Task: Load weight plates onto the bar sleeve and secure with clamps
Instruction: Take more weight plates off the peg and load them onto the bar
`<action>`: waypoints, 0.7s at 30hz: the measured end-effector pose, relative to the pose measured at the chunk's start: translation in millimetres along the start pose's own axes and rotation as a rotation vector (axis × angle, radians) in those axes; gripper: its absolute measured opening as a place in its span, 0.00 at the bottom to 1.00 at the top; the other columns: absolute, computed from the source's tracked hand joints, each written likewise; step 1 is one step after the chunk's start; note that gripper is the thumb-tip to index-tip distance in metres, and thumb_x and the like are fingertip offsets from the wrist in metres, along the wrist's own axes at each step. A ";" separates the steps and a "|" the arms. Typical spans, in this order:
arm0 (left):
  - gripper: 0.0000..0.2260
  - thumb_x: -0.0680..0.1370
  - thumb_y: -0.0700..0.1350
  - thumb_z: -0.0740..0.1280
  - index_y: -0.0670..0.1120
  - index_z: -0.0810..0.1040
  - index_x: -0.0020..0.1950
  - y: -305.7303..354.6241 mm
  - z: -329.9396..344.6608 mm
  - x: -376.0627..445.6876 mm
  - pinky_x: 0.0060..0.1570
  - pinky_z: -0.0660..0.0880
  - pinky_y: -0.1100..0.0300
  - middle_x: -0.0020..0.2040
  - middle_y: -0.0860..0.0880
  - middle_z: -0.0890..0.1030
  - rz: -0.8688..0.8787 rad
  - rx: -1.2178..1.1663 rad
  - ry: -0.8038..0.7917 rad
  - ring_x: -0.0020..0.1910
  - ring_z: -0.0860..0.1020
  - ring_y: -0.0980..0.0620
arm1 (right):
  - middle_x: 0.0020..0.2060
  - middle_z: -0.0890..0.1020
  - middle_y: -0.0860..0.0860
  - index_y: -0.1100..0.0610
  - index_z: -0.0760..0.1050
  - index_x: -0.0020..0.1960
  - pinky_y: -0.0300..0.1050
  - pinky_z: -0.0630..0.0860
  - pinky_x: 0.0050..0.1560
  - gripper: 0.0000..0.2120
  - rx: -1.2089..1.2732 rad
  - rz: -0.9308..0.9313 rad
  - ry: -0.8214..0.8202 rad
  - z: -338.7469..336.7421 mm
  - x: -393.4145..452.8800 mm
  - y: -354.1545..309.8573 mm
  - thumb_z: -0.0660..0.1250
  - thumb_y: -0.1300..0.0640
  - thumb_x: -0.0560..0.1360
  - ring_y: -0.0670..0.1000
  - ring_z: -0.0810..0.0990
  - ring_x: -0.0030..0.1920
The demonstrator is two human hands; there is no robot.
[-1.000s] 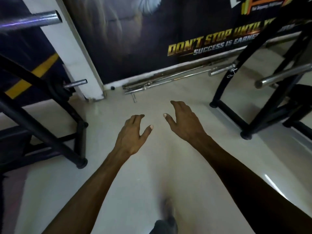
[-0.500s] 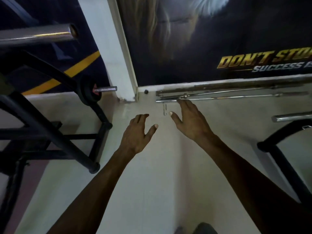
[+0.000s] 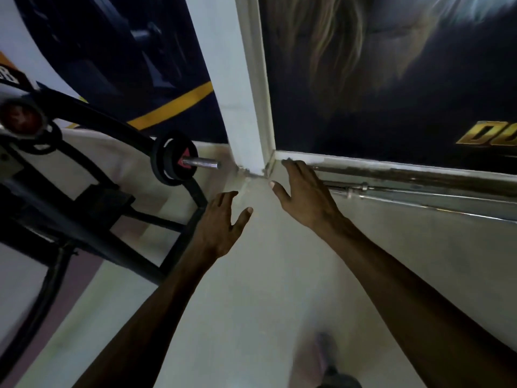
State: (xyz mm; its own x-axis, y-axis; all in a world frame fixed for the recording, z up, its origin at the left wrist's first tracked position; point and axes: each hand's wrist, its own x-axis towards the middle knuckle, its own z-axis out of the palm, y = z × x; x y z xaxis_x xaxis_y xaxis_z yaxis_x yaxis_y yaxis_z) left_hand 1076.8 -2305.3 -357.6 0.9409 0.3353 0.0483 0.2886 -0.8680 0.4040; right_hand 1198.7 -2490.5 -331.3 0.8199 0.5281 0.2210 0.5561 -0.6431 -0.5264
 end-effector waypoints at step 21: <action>0.25 0.83 0.59 0.63 0.43 0.71 0.73 -144.8 47.0 306.9 0.61 0.76 0.51 0.69 0.43 0.74 -0.564 -0.201 0.086 0.63 0.76 0.45 | 0.72 0.72 0.57 0.57 0.64 0.76 0.43 0.71 0.53 0.25 0.121 -0.296 -0.394 188.8 410.3 37.5 0.62 0.47 0.83 0.57 0.74 0.69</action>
State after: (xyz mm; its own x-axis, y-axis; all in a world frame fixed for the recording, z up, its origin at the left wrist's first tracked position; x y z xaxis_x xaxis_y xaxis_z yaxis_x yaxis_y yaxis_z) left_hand 1332.1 -2093.9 -444.2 0.6326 0.7592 -0.1529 0.6914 -0.4647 0.5533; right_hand 1530.3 -2193.2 -415.3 0.5033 0.8620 0.0606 0.7180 -0.3782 -0.5843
